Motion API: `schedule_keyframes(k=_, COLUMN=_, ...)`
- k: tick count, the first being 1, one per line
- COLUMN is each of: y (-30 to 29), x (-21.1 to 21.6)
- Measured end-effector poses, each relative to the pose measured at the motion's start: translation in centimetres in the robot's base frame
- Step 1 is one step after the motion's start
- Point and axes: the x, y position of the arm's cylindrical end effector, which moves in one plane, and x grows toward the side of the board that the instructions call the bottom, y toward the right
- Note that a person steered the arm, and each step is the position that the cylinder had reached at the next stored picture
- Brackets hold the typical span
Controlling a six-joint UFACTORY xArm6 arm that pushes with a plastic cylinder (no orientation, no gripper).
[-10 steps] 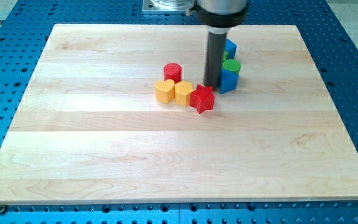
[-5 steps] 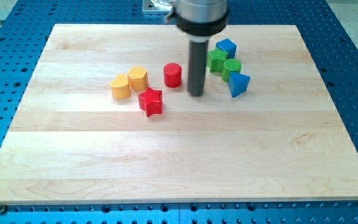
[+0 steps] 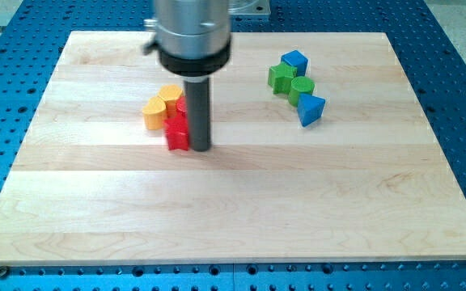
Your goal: Make a group of red and yellow blocks
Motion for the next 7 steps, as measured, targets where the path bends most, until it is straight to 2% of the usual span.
schedule_keyframes(k=1, y=-0.4, x=-0.9)
schedule_keyframes(k=5, y=-1.0, x=0.2)
schedule_keyframes(k=7, y=-1.2, x=-1.8)
